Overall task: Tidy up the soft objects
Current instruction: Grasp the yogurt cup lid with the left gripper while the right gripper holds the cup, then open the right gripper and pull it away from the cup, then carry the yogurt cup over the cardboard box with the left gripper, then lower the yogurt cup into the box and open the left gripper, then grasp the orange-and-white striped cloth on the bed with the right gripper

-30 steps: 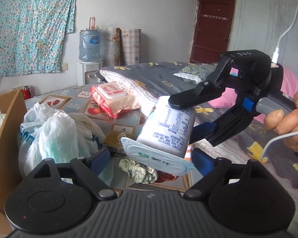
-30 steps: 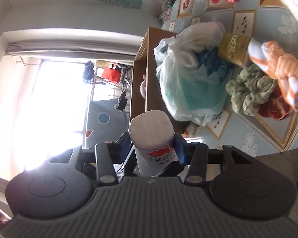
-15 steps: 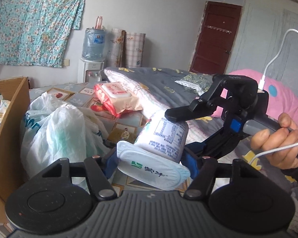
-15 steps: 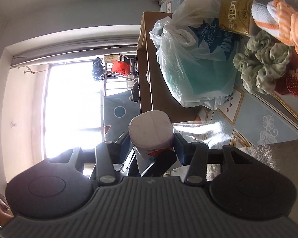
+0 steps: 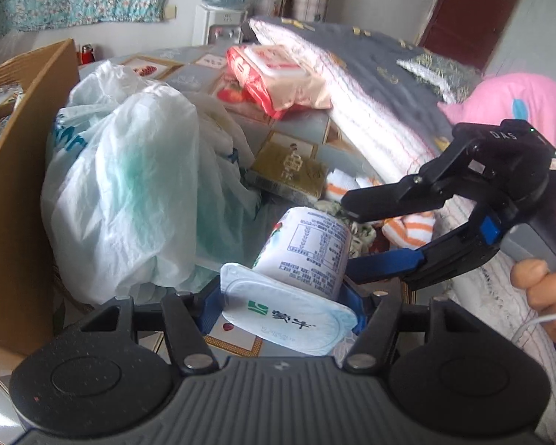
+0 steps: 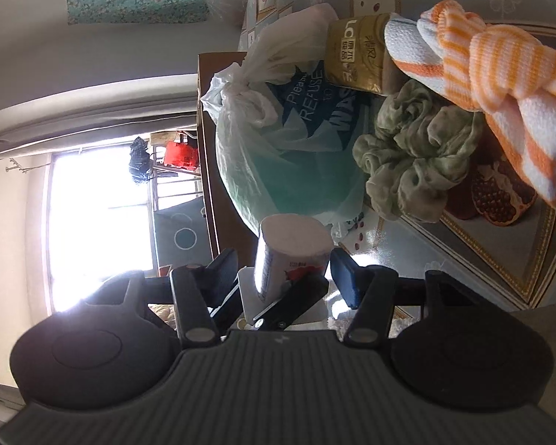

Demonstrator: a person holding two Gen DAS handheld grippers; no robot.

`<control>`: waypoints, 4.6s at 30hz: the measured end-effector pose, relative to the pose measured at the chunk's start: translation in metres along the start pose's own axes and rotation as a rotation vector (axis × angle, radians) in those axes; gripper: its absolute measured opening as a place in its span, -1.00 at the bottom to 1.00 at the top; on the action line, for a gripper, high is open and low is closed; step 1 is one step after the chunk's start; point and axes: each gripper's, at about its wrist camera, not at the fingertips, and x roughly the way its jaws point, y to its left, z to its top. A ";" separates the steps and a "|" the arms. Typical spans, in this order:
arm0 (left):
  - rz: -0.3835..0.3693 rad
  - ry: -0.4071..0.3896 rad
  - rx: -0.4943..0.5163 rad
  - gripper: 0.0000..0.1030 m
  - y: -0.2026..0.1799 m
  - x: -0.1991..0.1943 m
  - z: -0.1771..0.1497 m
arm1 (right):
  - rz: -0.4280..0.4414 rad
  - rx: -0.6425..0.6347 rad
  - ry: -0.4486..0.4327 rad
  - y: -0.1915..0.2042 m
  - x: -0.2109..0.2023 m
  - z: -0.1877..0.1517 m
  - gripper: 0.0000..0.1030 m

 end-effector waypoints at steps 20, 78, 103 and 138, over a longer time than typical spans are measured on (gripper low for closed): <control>0.035 0.115 0.124 0.37 -0.026 0.019 0.017 | 0.003 -0.066 -0.101 -0.011 -0.008 -0.006 0.16; 0.375 -0.342 -0.194 0.27 0.116 -0.182 0.017 | -0.155 -0.703 0.237 0.285 0.214 -0.045 -0.47; 0.532 -0.040 -0.367 0.20 0.285 -0.125 -0.012 | -0.334 -0.433 0.529 0.197 0.473 -0.005 -0.47; 0.019 -0.198 0.048 0.57 -0.022 -0.048 0.000 | -0.741 -0.776 -0.169 0.132 -0.040 -0.015 -0.04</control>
